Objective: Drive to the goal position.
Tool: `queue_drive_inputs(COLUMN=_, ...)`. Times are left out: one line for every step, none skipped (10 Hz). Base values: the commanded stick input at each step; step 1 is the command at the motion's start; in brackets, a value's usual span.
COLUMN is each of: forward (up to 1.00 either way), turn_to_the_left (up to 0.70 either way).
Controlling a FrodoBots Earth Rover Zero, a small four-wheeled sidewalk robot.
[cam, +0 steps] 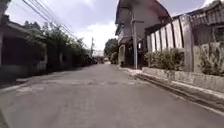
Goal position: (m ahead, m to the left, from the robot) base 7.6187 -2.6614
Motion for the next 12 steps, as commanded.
queue_drive_inputs(forward=0.70, turn_to_the_left=-0.06)
queue_drive_inputs(forward=0.70, turn_to_the_left=-0.08)
queue_drive_inputs(forward=0.70, turn_to_the_left=-0.14)
queue_drive_inputs(forward=0.70, turn_to_the_left=-0.08)
queue_drive_inputs(forward=0.70, turn_to_the_left=0.00)
queue_drive_inputs(forward=0.70, turn_to_the_left=0.01)
queue_drive_inputs(forward=0.70, turn_to_the_left=0.01)
queue_drive_inputs(forward=0.70, turn_to_the_left=0.01)
queue_drive_inputs(forward=0.70, turn_to_the_left=0.01)
queue_drive_inputs(forward=0.70, turn_to_the_left=0.01)
queue_drive_inputs(forward=0.70, turn_to_the_left=0.01)
queue_drive_inputs(forward=0.70, turn_to_the_left=0.01)
